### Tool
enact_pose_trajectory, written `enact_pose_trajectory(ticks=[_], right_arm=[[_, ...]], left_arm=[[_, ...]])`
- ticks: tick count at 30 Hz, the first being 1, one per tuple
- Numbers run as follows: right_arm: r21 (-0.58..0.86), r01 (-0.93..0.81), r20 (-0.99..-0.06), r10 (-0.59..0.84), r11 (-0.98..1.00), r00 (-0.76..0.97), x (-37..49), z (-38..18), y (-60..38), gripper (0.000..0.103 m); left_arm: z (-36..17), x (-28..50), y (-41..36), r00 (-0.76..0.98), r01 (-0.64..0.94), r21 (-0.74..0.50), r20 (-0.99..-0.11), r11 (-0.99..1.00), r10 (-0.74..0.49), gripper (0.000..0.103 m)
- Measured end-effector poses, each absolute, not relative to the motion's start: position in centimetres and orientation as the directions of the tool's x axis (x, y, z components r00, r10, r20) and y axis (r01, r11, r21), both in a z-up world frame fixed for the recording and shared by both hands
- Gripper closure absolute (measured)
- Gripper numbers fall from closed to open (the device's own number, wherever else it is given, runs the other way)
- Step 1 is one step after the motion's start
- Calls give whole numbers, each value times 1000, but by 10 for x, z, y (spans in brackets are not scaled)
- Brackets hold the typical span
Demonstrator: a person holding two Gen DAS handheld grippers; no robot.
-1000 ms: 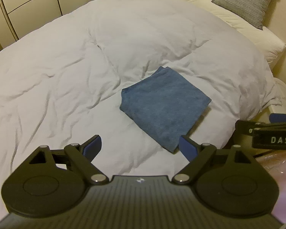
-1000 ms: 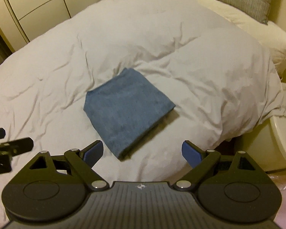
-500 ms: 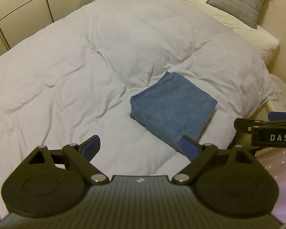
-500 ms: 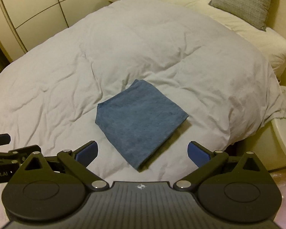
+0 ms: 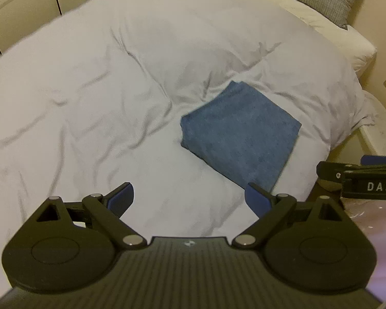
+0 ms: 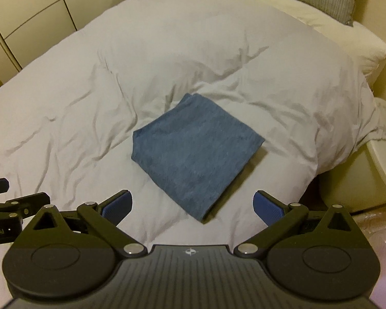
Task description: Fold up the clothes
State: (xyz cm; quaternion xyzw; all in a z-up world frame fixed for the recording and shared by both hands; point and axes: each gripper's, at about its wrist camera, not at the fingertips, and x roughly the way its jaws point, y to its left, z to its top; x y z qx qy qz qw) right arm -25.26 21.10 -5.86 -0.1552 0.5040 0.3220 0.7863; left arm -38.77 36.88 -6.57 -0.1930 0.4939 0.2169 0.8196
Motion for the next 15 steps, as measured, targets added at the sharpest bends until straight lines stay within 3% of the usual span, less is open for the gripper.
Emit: enact_pose_trajectory(ticks=[6,11,15], right_arm=[[270,-579,-877,445,769,181,-222,-98,191,0],[578,-330,-776,628,747,63,-184,-153,150,0],[697,-140,-704,708,704,55,-156,-197,123,5]], left_arm=[[-117,-378,386,450,-589,-301,-893,750,-5,12],[-171,-374,412,537,-666,-533,-828,522,-160,13],[-212,-361,422,567,-723,-582,-808,372,-161,13]])
